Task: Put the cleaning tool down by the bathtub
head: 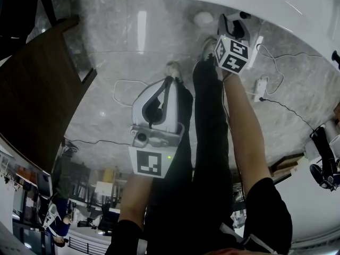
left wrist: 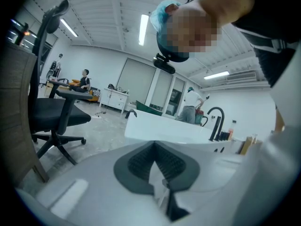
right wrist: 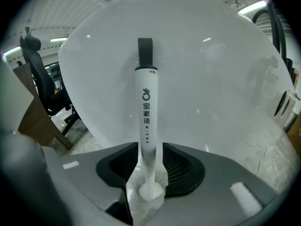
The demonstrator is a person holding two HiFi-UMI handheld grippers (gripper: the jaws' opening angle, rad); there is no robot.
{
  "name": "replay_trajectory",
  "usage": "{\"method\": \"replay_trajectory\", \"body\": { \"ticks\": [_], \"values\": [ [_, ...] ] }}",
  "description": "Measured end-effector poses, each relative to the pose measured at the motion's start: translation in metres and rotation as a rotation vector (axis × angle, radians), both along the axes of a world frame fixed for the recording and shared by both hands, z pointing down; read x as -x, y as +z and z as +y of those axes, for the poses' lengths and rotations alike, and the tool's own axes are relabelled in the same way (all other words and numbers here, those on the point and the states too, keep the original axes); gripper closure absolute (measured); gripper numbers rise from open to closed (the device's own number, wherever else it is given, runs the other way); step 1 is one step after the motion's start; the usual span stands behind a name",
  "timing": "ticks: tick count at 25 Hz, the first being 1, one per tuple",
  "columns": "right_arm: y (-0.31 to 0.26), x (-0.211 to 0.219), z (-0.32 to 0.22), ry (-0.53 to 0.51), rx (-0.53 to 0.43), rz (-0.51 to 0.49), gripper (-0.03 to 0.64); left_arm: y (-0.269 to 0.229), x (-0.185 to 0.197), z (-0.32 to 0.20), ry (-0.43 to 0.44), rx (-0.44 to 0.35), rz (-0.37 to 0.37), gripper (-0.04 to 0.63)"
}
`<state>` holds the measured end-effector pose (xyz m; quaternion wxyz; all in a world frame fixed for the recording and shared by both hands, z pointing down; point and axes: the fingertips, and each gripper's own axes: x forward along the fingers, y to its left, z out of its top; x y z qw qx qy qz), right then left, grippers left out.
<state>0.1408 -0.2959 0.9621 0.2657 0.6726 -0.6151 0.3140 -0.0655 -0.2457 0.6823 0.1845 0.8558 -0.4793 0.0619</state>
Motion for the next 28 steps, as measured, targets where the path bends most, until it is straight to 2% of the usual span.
{"method": "replay_trajectory", "body": {
  "ticks": [10, 14, 21, 28],
  "values": [
    [0.002, 0.0, 0.015, 0.024, 0.021, -0.004, 0.449, -0.006, -0.002, -0.009, -0.006, -0.016, 0.009, 0.589],
    [-0.014, -0.003, 0.035, 0.039, 0.03, -0.012, 0.523, -0.028, -0.008, -0.004, -0.002, -0.038, 0.012, 0.589],
    [-0.036, -0.002, 0.056, 0.053, 0.08, -0.026, 0.606, -0.058, -0.008, -0.006, -0.01, -0.061, 0.021, 0.589],
    [-0.068, 0.005, 0.073, 0.071, 0.103, -0.074, 0.617, -0.099, -0.008, -0.004, -0.013, -0.083, 0.029, 0.589]
  ]
}}
